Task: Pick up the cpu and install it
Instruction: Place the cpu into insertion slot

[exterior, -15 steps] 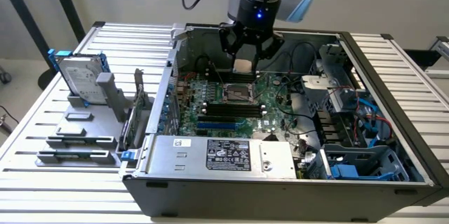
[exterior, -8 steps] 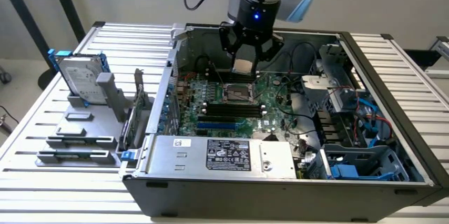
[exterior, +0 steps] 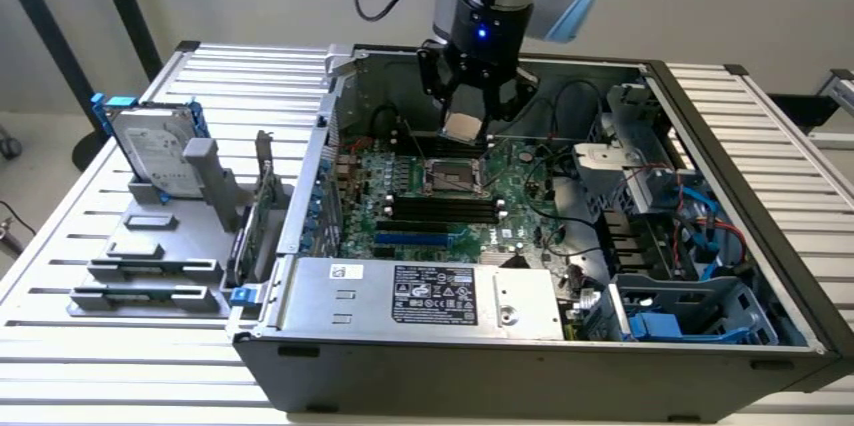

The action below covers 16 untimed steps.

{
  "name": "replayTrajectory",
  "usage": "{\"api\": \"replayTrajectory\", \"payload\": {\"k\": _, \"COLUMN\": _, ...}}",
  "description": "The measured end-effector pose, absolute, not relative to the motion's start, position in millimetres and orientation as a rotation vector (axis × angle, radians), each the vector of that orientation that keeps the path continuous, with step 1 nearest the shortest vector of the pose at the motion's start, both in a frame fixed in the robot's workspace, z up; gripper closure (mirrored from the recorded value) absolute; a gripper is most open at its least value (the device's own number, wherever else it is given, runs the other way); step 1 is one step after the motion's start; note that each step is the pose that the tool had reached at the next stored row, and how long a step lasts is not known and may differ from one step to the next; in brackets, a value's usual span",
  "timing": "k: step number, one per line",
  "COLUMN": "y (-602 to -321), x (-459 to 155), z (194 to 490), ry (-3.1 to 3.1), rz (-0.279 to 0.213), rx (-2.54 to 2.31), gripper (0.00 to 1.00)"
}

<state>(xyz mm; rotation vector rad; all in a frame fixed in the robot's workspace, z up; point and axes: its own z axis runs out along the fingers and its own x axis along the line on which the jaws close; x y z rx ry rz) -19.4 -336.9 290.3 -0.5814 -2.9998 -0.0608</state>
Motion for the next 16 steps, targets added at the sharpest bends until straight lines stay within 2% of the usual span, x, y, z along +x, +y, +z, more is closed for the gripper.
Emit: {"api": "replayTrajectory", "payload": {"k": 16, "y": -336.8, "x": -19.4, "z": 281.8, "ry": -2.889, "rz": -0.079, "rx": -1.014, "gripper": 0.45}}
